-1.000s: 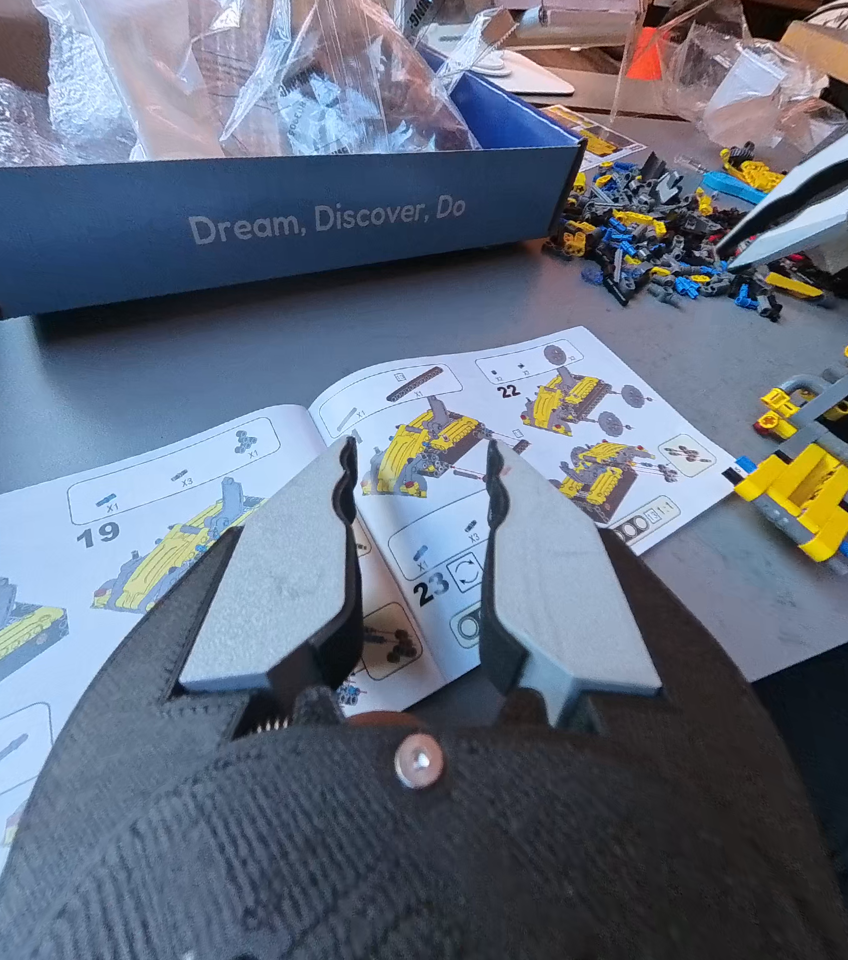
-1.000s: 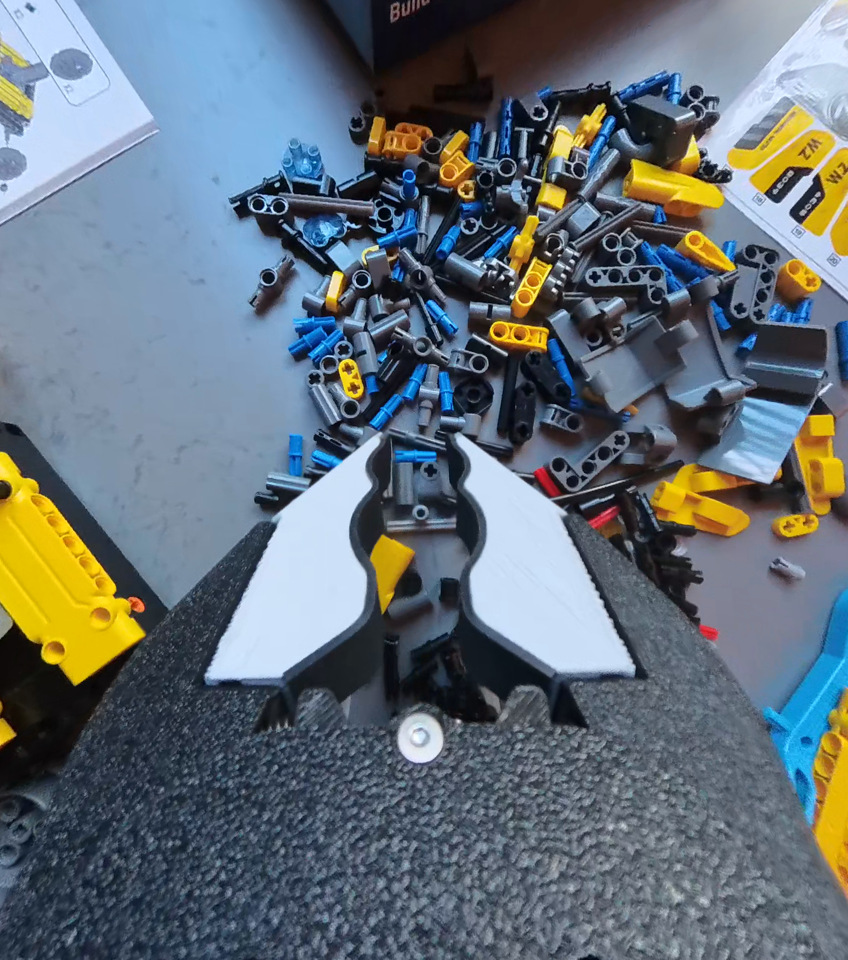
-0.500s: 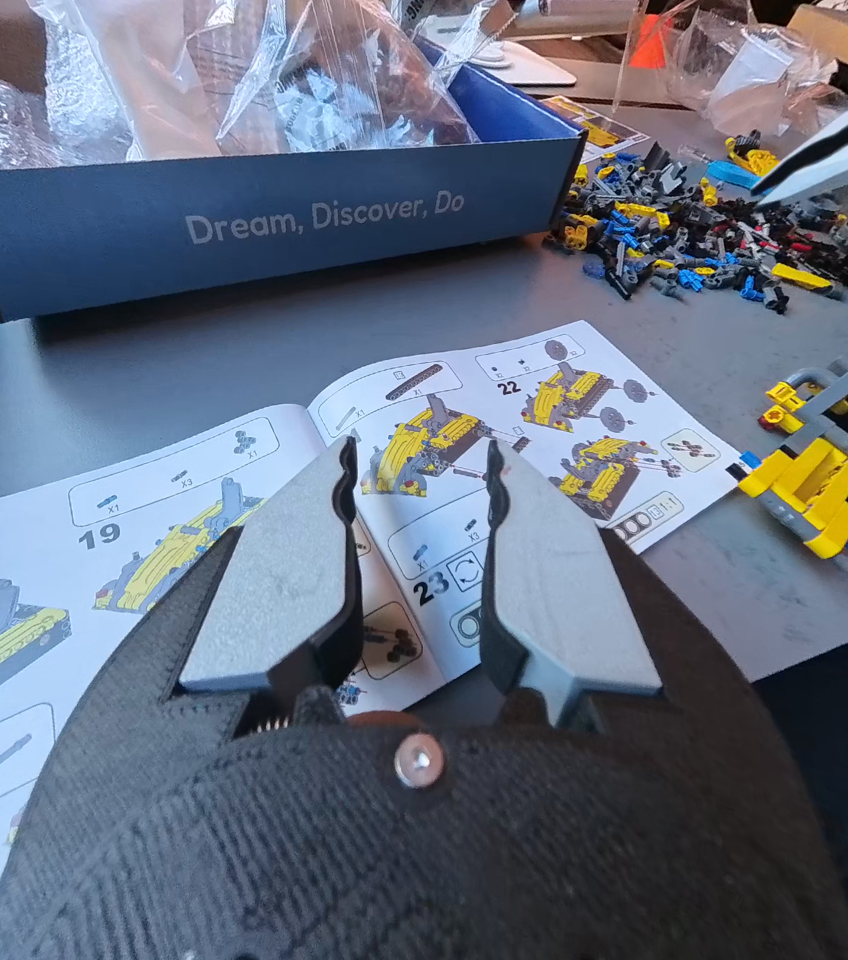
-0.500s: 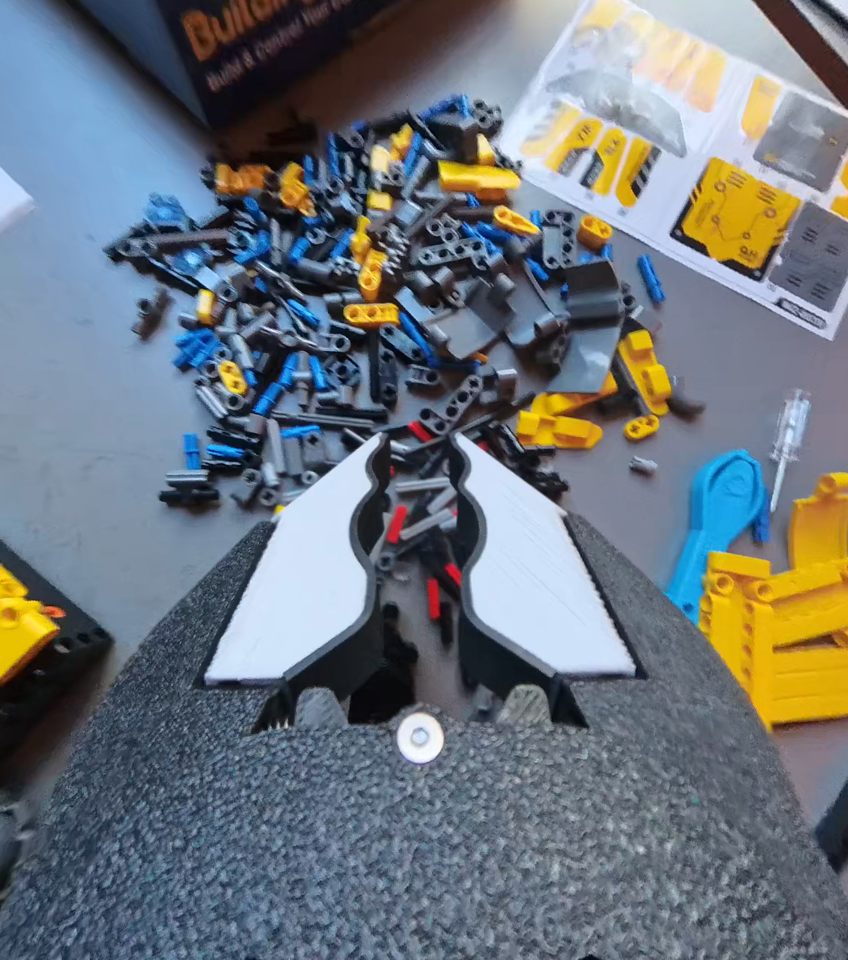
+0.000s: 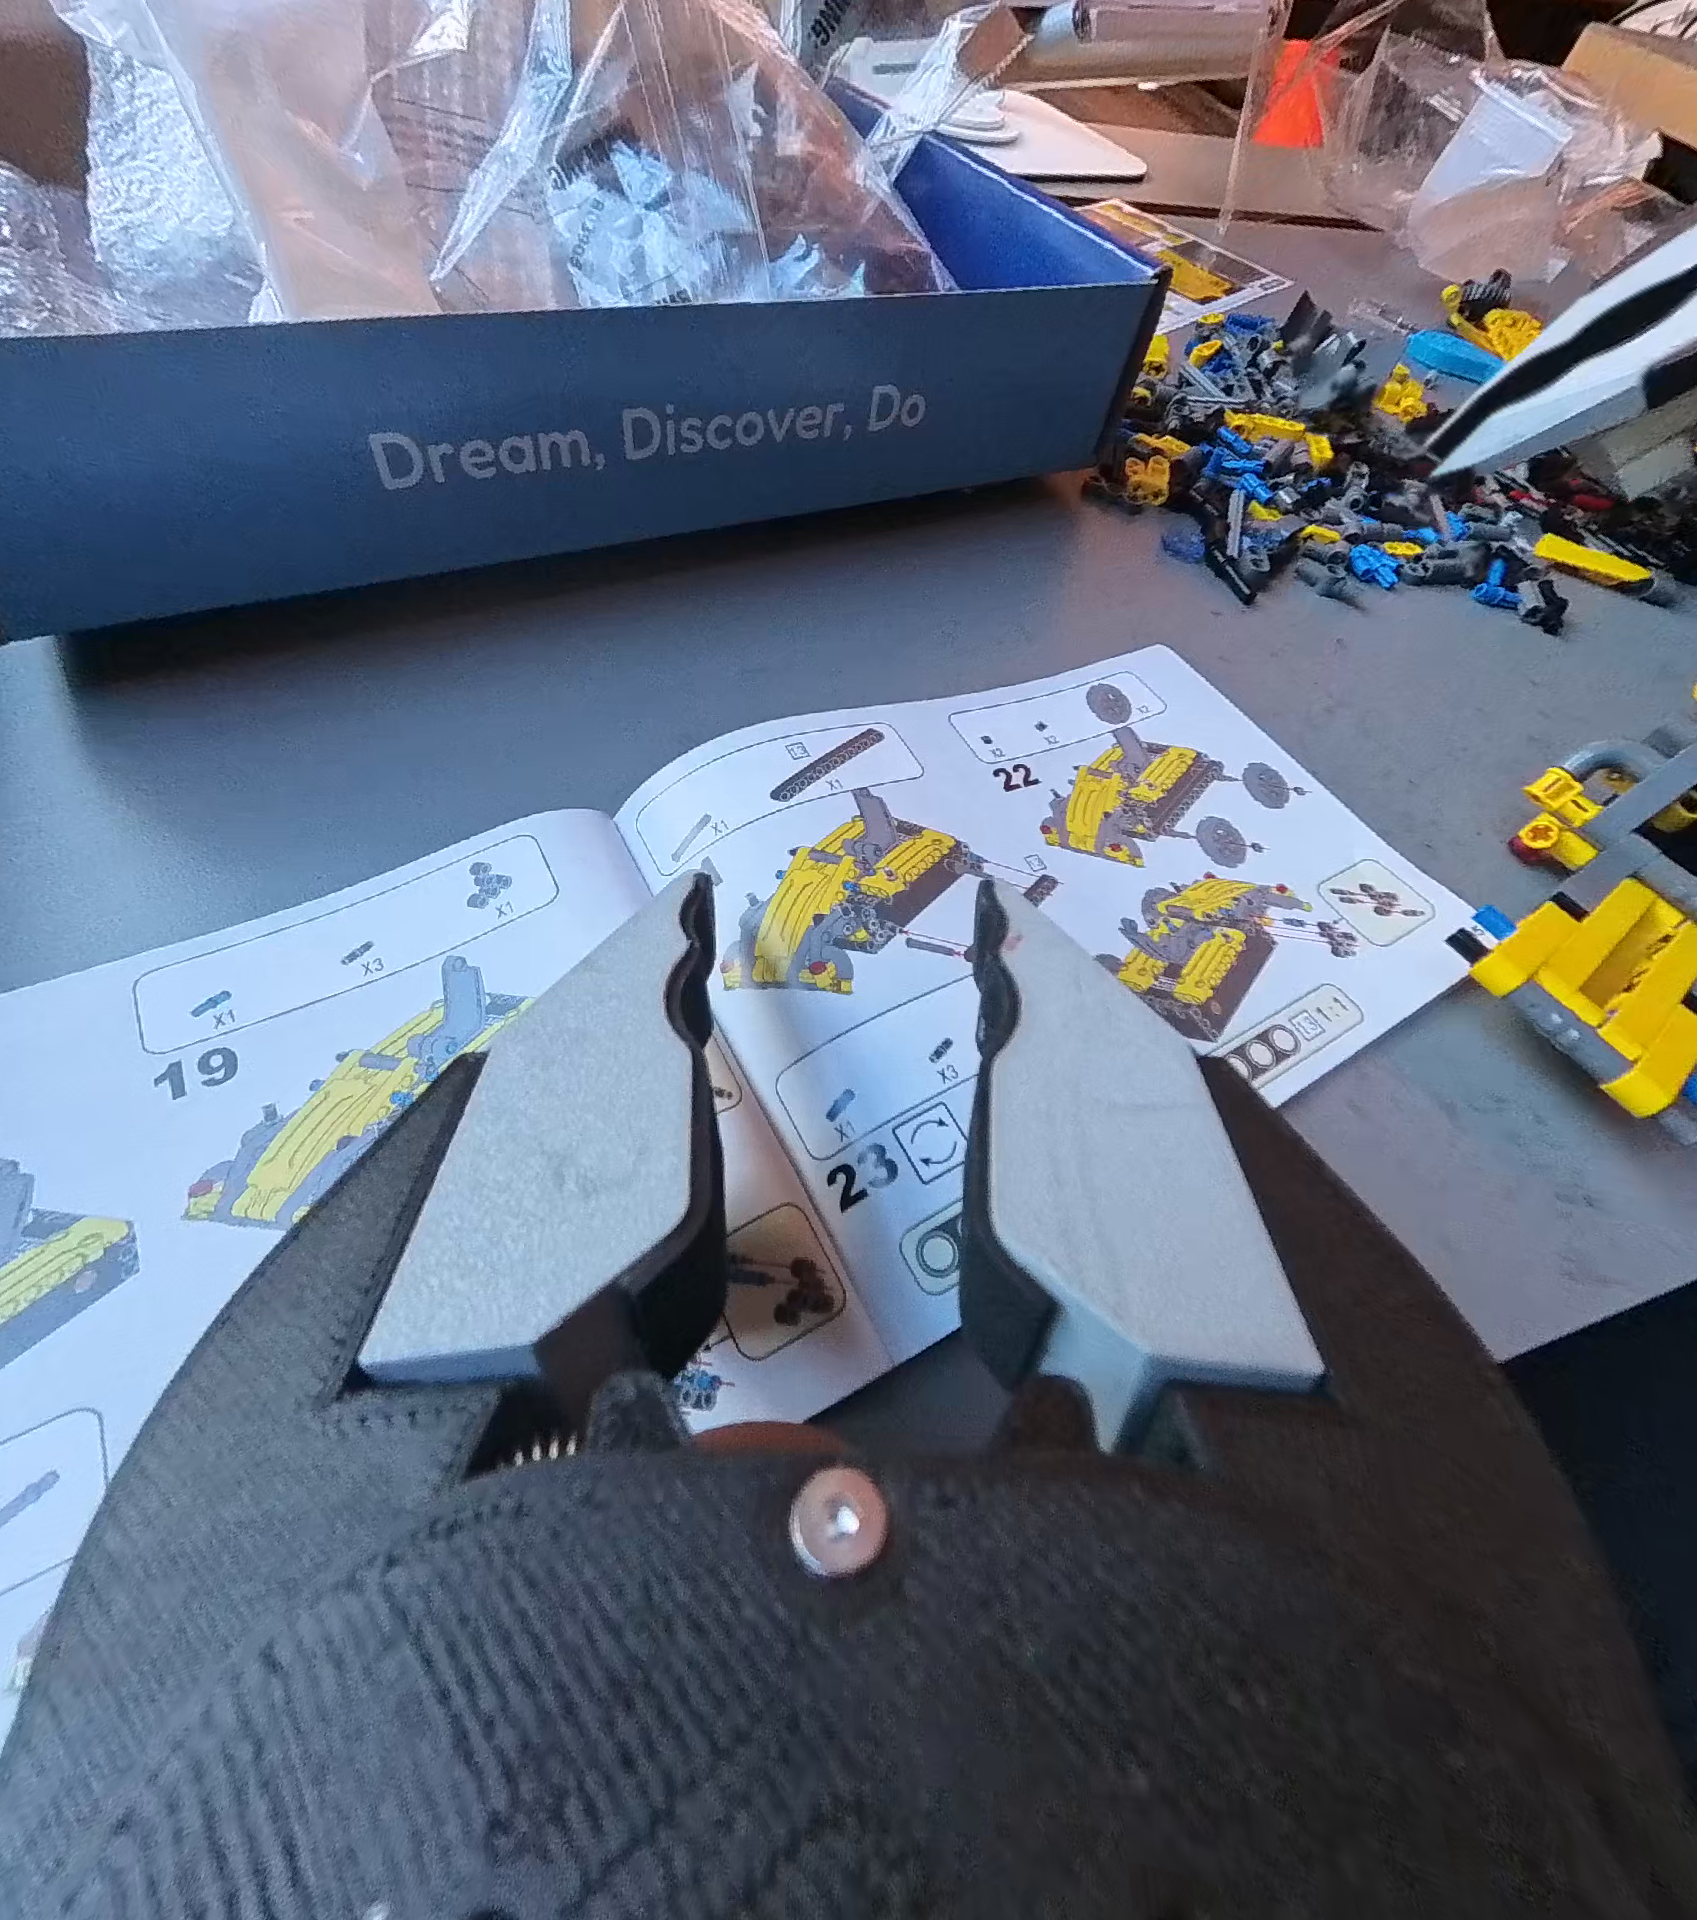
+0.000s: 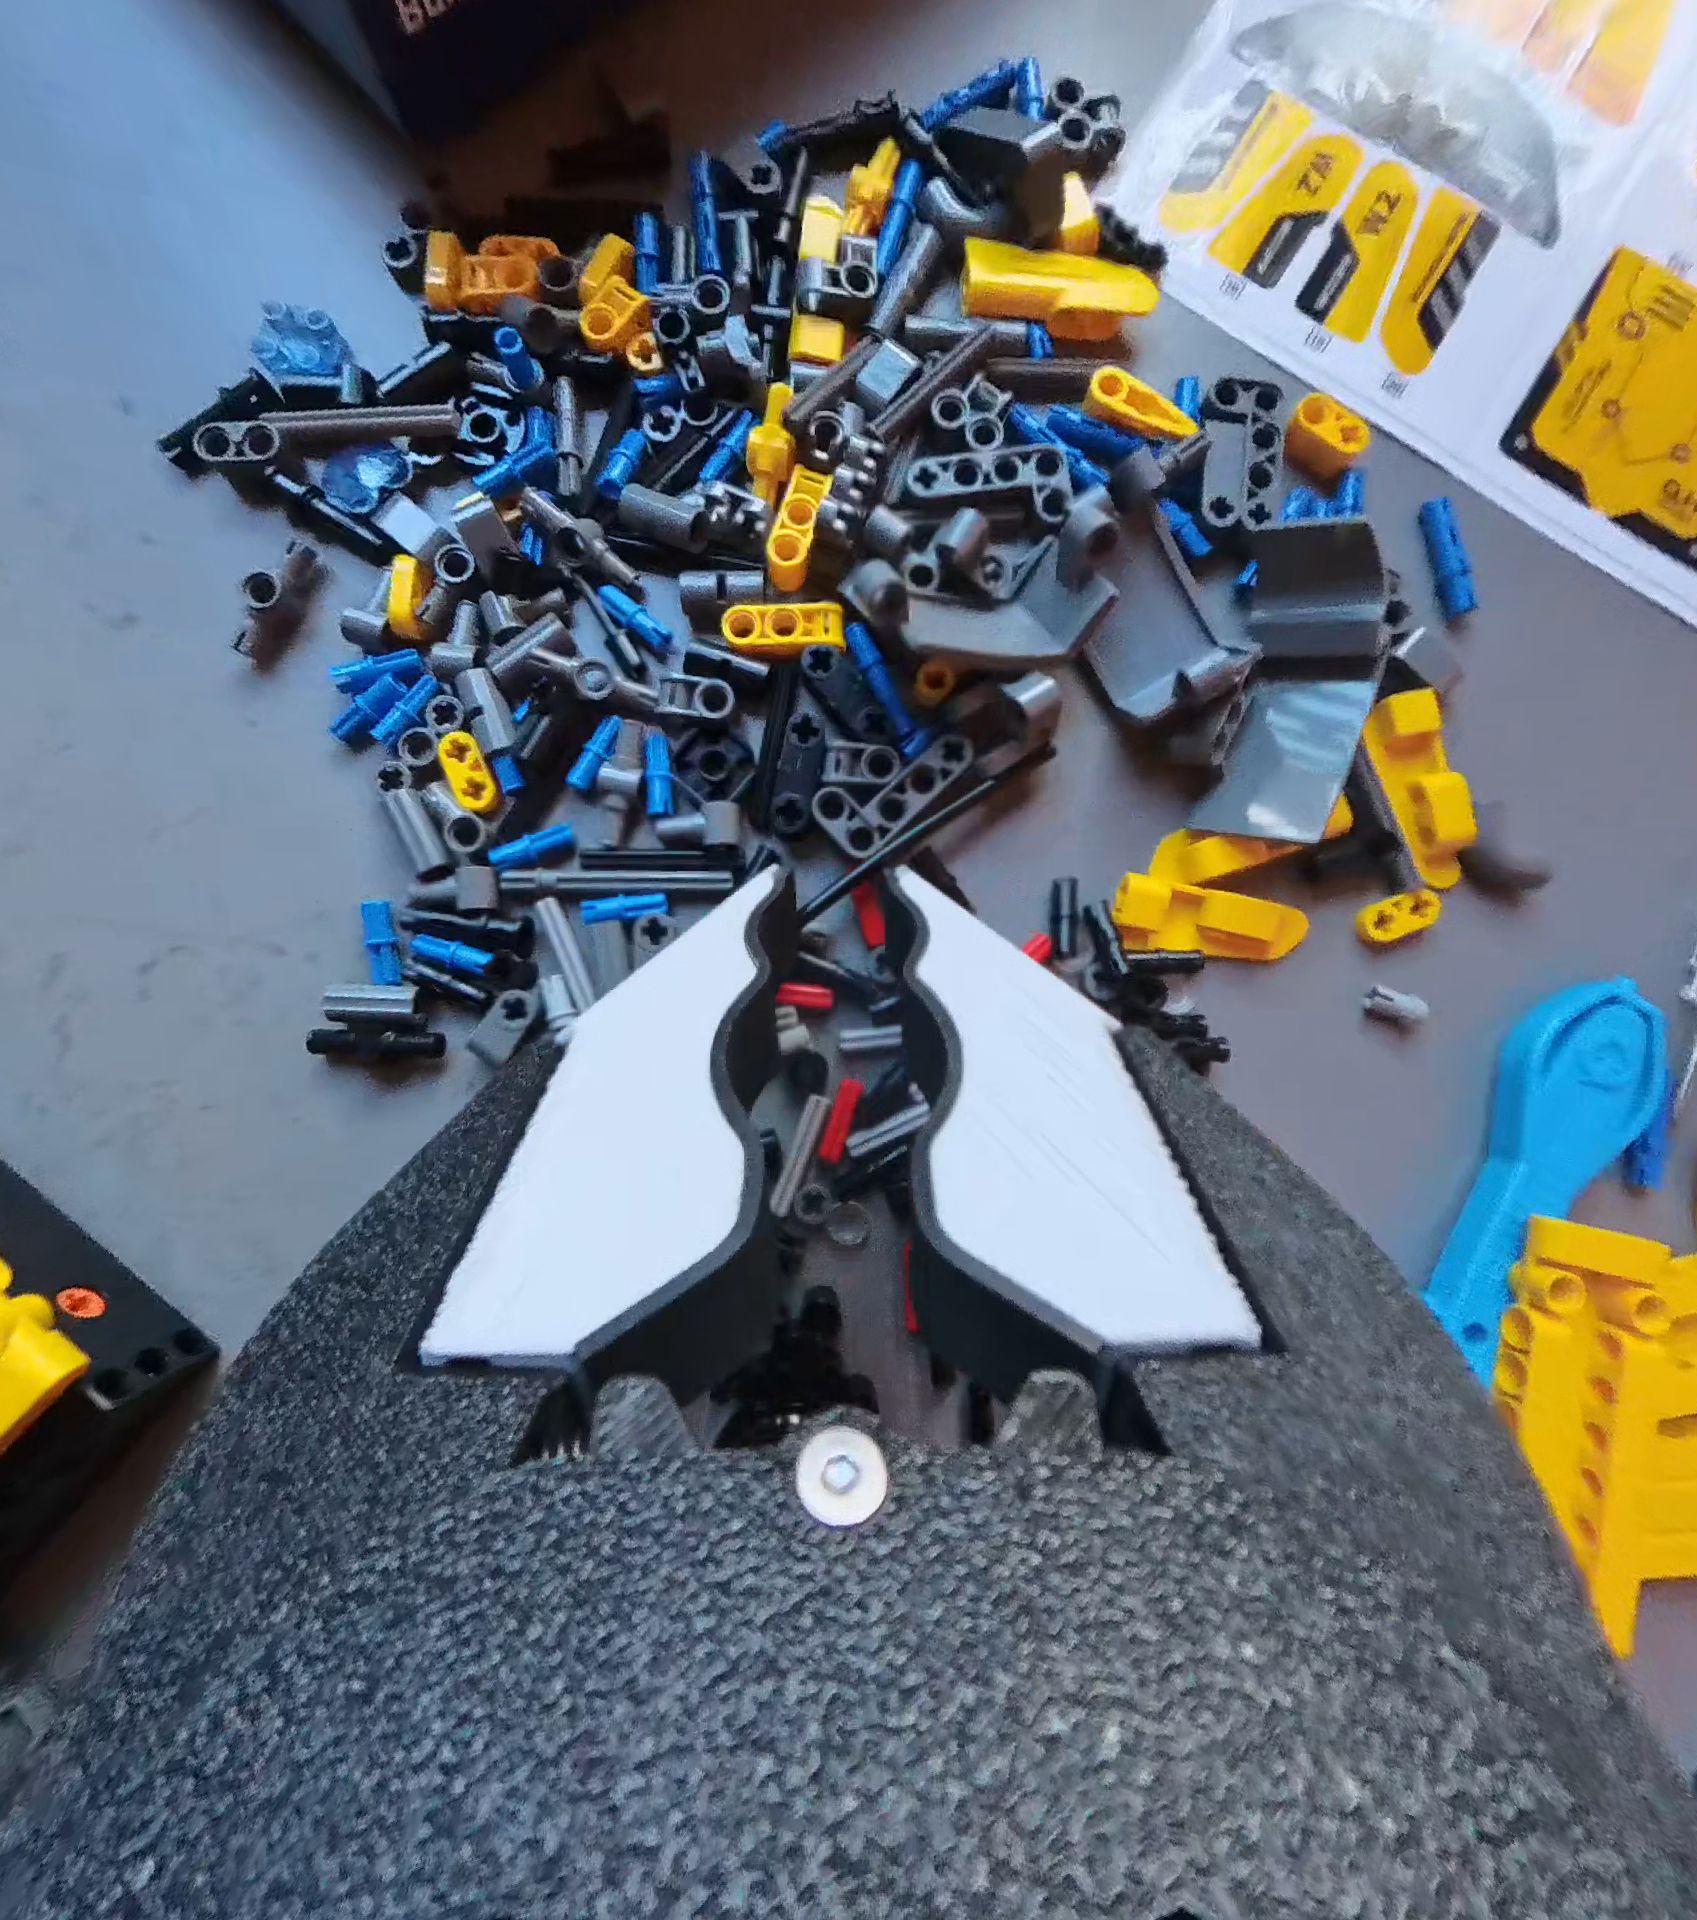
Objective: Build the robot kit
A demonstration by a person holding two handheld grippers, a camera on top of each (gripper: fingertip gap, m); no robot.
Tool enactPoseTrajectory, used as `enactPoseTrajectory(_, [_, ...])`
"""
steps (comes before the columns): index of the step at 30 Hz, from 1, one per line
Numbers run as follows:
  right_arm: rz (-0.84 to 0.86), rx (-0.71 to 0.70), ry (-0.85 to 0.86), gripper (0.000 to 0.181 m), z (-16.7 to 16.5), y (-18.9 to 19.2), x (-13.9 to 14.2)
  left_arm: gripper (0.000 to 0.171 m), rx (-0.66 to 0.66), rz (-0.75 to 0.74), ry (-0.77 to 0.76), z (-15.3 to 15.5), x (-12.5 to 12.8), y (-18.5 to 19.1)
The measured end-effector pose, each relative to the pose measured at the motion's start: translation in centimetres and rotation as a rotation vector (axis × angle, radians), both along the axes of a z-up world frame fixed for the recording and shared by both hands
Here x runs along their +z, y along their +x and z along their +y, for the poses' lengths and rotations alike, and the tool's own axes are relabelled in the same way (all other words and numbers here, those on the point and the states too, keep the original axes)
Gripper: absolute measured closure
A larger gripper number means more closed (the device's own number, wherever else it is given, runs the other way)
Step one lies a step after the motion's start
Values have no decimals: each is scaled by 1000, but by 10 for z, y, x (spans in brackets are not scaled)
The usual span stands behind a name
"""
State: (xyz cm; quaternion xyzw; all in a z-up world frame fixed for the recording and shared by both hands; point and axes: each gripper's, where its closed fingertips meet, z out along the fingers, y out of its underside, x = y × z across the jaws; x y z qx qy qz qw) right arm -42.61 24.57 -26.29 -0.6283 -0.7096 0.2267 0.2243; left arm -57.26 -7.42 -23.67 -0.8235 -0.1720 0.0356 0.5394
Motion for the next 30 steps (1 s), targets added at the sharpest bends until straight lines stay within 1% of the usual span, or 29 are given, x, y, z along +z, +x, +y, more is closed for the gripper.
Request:
enactPoseTrajectory(3, [31,1,36,164,1,-3,12,125,0,-1,1,0,0,0])
enactPoseTrajectory(7, [74,2,25,165,-1,-13,25,125,0,-2,2,0,0,0])
enactPoseTrajectory(12, [51,7,30,167,-1,-13,20,125,-1,-3,6,0,0,0])
enactPoseTrajectory(14, [14,-14,51,171,5,-5,17,125,-2,-5,7,0,1,0])
enactPoseTrajectory(17, [-49,-34,55,171,13,12,12,125,-3,-8,9,0,1,0])
enactPoseTrajectory(19, [-72,4,7,180,5,21,12,125,-3,-10,10,0,1,0])
enactPoseTrajectory(22, [-143,47,-23,175,-5,35,7,125,-2,-12,12,0,1,0])
enactPoseTrajectory(24, [-135,38,-11,173,-3,35,9,125,-2,-12,12,0,1,0])
enactPoseTrajectory(26, [-90,7,1,173,4,28,12,125,-2,-12,11,0,1,0])
enactPoseTrajectory(30, [-159,-67,70,170,29,40,1,125,-2,-12,12,0,1,0])
